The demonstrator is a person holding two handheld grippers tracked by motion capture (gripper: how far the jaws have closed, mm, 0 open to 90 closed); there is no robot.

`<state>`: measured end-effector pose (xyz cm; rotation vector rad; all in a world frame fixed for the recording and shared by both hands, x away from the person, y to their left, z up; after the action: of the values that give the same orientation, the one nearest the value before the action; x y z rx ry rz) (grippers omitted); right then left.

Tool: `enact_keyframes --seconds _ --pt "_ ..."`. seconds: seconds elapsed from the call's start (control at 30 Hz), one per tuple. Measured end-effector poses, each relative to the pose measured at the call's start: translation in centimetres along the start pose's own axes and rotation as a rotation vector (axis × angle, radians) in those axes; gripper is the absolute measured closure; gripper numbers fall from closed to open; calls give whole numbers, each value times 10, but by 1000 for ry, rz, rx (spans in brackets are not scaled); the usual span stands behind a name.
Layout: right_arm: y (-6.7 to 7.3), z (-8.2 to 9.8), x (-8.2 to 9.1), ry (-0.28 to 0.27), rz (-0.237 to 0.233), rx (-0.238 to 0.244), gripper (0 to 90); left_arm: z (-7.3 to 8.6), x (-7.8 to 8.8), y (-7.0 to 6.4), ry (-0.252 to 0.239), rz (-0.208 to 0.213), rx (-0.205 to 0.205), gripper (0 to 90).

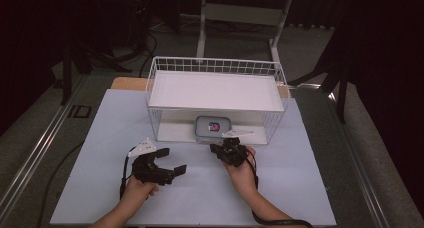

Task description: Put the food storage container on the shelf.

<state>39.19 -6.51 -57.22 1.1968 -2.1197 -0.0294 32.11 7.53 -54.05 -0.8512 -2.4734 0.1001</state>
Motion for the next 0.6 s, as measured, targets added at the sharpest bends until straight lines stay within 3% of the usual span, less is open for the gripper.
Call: enact_keyframes --seconds 0.13,0.37,0.6 --pt "-2 -1 -7 4 9 4 900 -2 0 -1 -27 -16 -29 10" --pt "-12 -5 -18 8 26 -6 900 -3 -1 3 -52 -46 -47 10" --pt "-15 -11 -28 7 33 -4 900 -3 -2 8 -65 -50 -30 10"
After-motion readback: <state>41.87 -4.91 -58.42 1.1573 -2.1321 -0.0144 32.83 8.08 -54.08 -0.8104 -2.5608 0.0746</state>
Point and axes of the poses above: each handheld gripper's, and its own axes: x roughly backward along the jaws, z roughly out of its underside, y roughly to its left, the point moved 10 cm from there along -x, roughly forward along the jaws, and after that the axes turned 13 degrees about -z, right-handed, at the moved point
